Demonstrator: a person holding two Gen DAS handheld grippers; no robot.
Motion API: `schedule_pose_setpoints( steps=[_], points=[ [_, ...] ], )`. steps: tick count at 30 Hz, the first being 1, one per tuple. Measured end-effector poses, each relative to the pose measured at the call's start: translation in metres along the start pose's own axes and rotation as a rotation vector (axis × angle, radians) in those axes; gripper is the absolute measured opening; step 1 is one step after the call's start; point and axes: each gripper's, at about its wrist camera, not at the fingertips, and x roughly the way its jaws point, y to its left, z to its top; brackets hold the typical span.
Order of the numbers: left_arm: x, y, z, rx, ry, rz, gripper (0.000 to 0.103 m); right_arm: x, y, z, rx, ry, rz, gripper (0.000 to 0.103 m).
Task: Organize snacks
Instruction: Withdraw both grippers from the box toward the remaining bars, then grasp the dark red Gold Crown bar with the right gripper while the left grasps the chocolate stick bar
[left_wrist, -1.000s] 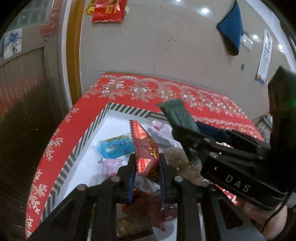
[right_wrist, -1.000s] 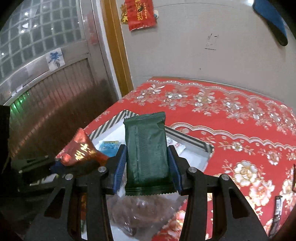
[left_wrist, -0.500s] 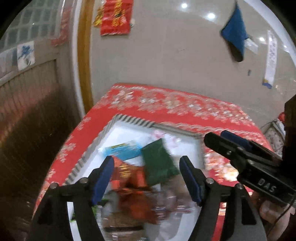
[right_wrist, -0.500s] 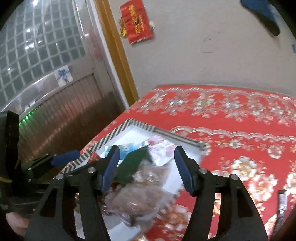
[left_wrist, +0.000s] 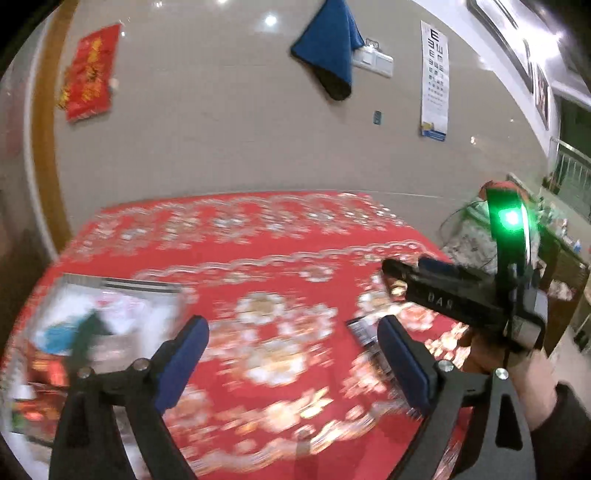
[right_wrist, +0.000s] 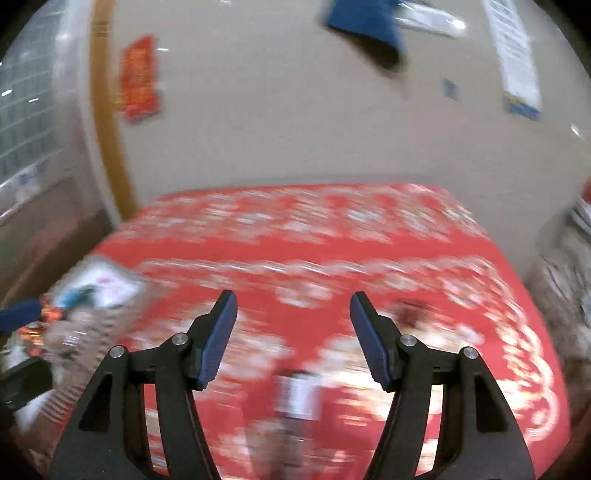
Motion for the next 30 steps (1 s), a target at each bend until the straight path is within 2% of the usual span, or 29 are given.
schedule_pose_setpoints(
  steps=[2,5,8,10,12,16,17,18,20,23,27,30],
  points=[
    [0.020,-0.007,0.002,-0.040,0.025,-0.026,0.094,0.008,-0.029,-0.005,0.048,0.028,-0.039,0.064],
    [0.046,-0.006,0.000,-0.103,0.050,-0.039,0.094,0.020,-0.051,-0.009,0.091,0.068,-0.035,0.064],
    [0.062,0.000,-0.011,-0.129,0.079,-0.031,0.094,0.037,-0.055,-0.005,0.077,0.113,-0.026,0.064],
    [0.073,0.006,-0.013,-0.157,0.148,0.009,0.094,0.044,-0.052,-0.001,0.059,0.126,-0.075,0.064],
    [0.074,0.013,-0.017,-0.188,0.158,-0.005,0.094,0.053,-0.050,0.001,0.057,0.148,-0.078,0.064],
    [0.072,0.018,-0.017,-0.213,0.156,0.003,0.094,0.074,-0.049,0.001,0.049,0.218,-0.137,0.064],
    [0.071,0.019,-0.017,-0.217,0.154,0.005,0.094,0.079,-0.050,0.001,0.049,0.245,-0.157,0.061],
    [0.072,0.020,-0.017,-0.217,0.155,0.004,0.094,0.082,-0.050,0.000,0.046,0.264,-0.157,0.049],
    [0.073,0.021,-0.017,-0.220,0.159,0.002,0.094,0.083,-0.048,-0.001,0.017,0.280,-0.192,0.038],
    [0.073,0.019,-0.017,-0.216,0.164,-0.004,0.094,0.077,-0.050,-0.002,0.008,0.289,-0.188,0.027],
    [0.081,0.004,-0.020,-0.142,0.217,-0.056,0.094,0.058,-0.060,-0.013,0.042,0.268,-0.166,0.026],
    [0.086,-0.022,-0.026,-0.058,0.276,-0.144,0.094,0.038,-0.074,-0.024,0.102,0.242,-0.111,0.026]
  ],
)
